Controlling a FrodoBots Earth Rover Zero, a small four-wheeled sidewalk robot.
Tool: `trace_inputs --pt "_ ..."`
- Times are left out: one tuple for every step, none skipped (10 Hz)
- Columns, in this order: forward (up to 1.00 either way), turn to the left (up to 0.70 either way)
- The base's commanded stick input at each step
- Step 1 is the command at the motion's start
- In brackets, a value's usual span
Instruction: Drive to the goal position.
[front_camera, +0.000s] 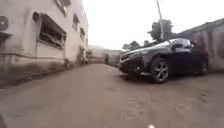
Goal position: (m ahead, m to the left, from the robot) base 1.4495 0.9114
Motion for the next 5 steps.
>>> trace_inputs --pt "0.3 0.0" --pt "0.3 0.0" --pt "0.3 0.0" --pt "0.3 0.0" --pt "0.3 0.0"
